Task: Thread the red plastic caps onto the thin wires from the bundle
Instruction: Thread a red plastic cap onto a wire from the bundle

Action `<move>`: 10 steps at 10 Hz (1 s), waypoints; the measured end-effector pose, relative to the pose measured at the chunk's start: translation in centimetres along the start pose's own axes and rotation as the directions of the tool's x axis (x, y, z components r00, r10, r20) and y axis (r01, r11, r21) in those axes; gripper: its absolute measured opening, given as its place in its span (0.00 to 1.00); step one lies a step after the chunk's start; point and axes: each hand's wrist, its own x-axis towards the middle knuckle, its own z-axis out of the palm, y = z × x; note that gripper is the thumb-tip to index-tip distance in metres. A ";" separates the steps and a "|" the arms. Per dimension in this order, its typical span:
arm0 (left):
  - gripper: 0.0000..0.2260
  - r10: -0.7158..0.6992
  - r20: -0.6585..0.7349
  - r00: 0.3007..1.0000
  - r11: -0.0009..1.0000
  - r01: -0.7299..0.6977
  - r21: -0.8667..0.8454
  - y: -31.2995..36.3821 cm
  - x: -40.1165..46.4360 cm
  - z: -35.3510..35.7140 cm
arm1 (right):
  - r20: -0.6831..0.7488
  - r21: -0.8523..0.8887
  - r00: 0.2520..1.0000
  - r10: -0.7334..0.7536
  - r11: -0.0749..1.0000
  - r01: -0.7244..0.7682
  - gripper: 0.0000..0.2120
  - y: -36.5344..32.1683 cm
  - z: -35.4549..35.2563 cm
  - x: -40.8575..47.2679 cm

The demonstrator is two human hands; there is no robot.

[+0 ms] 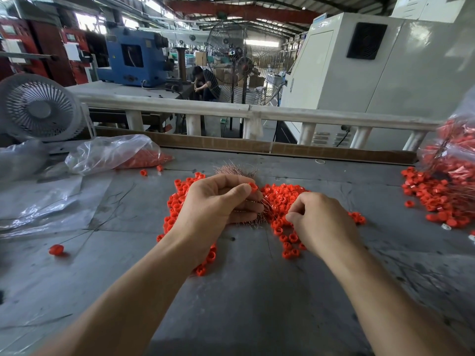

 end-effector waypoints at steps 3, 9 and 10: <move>0.04 0.001 0.006 1.000 1.000 -0.001 0.001 0.0 0.0 0.0 | 0.024 0.003 0.999 -0.023 1.000 0.023 0.11 -0.3 -0.1 -0.1; 0.05 0.004 0.003 1.000 1.000 -0.004 -0.004 -0.4 0.2 0.0 | -0.014 0.660 0.998 -0.061 0.750 0.055 0.08 -0.5 -0.1 0.2; 0.05 0.006 0.001 1.000 1.000 -0.006 0.002 -0.4 0.2 0.0 | -0.044 0.805 0.997 -0.066 0.588 0.074 0.10 -0.9 -0.4 -0.1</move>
